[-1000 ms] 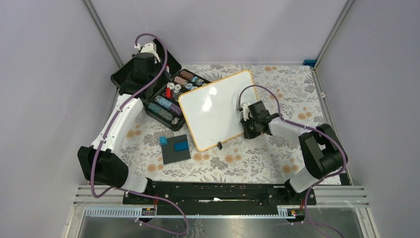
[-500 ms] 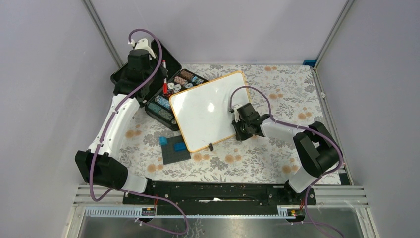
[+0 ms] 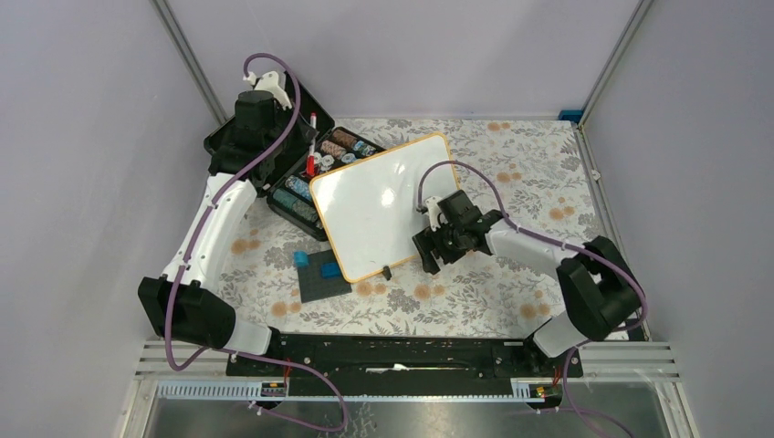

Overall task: Write a sentence on the whiteboard
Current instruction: Move the whiteboard stand to the center of the board, then open the whiteboard marker.

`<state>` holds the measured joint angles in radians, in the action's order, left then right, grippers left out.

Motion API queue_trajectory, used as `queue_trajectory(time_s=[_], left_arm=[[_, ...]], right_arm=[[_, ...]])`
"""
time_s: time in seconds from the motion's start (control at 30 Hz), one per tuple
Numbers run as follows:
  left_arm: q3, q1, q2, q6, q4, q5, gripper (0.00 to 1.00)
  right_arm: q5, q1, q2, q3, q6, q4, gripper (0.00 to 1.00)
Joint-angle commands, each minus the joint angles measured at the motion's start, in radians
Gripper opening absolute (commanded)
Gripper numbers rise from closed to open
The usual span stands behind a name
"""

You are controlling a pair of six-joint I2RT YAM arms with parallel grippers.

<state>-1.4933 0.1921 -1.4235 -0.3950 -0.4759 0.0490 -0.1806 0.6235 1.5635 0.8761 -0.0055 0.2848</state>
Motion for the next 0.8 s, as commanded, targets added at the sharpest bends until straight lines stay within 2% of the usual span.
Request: queue_trajectory(time_s=[0.0,0.1,0.3,0.4,0.6,0.77], left_arm=[[-0.056,-0.002,0.04,0.047,0.069,0.184,0.0],[-0.061,0.017,0.038,0.098,0.066,0.306,0.0],[-0.044,0.14,0.067,0.319,0.021,0.431,0.0],[-0.043,0.186,0.07,0.427,-0.033,0.534,0.0],[-0.036,0.341,0.059,0.579,-0.126,0.541,0.0],[-0.02,0.434,0.05,0.639,-0.16,0.542,0.0]], right_arm=[[-0.127,0.005,-0.117,0.076,-0.108,0.143,0.97],[-0.274,-0.032,-0.175,0.122,-0.135,0.21,1.0],[-0.648,-0.257,-0.231,0.275,-0.127,0.309,1.0],[-0.728,-0.319,-0.259,0.348,-0.073,0.297,1.0],[-0.776,-0.329,-0.311,0.385,0.177,0.169,0.96],[-0.897,-0.348,-0.311,0.324,0.501,-0.098,0.91]])
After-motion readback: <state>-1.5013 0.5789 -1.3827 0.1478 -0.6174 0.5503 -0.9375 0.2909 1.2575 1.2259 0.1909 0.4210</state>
